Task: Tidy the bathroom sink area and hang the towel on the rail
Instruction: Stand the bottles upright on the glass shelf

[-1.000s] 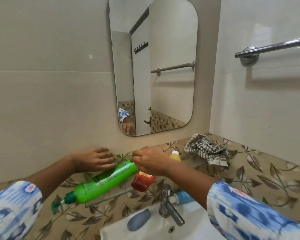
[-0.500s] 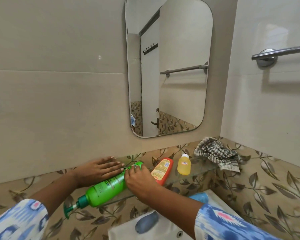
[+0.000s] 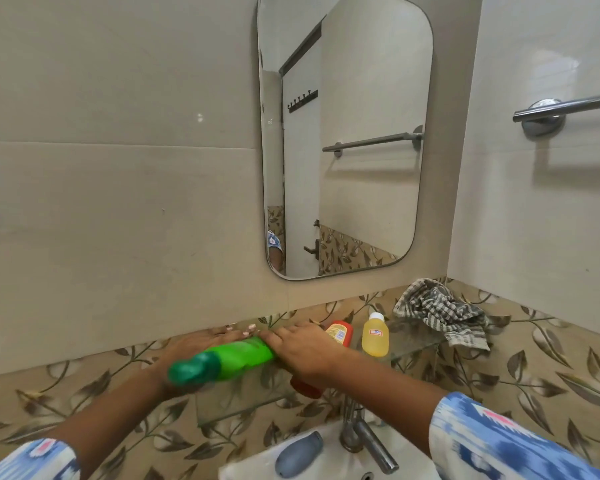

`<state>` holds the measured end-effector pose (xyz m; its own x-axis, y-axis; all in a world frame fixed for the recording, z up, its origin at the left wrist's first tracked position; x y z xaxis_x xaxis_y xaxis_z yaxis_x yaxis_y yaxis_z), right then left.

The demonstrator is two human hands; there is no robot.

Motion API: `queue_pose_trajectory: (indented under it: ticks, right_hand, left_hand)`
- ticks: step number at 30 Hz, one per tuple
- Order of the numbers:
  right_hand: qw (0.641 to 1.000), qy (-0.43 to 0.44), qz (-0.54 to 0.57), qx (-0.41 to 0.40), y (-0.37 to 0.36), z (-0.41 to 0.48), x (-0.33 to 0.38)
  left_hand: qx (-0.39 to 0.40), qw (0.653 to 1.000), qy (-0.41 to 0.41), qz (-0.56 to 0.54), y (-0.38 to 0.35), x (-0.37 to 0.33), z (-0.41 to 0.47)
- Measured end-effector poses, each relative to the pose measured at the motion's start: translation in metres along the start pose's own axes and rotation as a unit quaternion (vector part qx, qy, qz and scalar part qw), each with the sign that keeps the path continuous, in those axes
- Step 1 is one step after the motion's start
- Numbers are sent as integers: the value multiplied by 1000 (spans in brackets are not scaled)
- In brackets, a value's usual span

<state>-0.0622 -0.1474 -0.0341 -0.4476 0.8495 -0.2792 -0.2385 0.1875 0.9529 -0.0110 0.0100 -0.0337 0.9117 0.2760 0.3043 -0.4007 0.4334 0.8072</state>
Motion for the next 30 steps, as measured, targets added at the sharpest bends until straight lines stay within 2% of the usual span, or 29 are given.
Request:
queue_pose_trajectory:
  ticks: [2, 4, 6, 9, 13, 15, 19, 25, 30]
  right_hand:
    - [996, -9, 88, 8, 0, -4, -12]
    - [983, -16, 180, 25, -4, -5, -18]
    - [959, -28, 282, 29, -9, -6, -21]
    - [920, -45, 389, 21, -13, -6, -25]
    - [863, -65, 501, 14, -16, -2, -27]
    - [848, -77, 524, 4, -18, 1, -29]
    - [841, -73, 537, -11, -20, 3, -26]
    - [841, -83, 533, -44, -23, 2, -19]
    - [847, -93, 521, -39, -25, -8, -24]
  left_hand:
    - [-83, 994, 40, -52, 0, -6, 1]
    - [-107, 976, 102, -161, -6, -10, 9]
    - [-136, 943, 173, -250, -15, -7, 18]
    - [-195, 910, 215, -296, -20, -9, 25]
    - [-226, 875, 276, -327, -27, -11, 25]
    - [-241, 858, 308, -334, -30, -13, 20]
    - [-237, 840, 343, -348, -33, -12, 13]
    - [-233, 836, 348, -355, -32, -13, 6]
    - [-260, 813, 349, -388, -32, -19, 5]
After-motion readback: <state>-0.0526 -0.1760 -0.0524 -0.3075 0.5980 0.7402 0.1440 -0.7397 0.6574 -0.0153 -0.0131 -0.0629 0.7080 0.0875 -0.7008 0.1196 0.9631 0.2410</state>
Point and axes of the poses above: each hand's wrist, its own z-axis towards the middle knuckle, its own y-axis out of the back of the hand, x = y × z, the point moved 5 cm from there along z, towards the middle knuckle, and after that the axes turned 11 degrees about x, right-handed, at the moved point
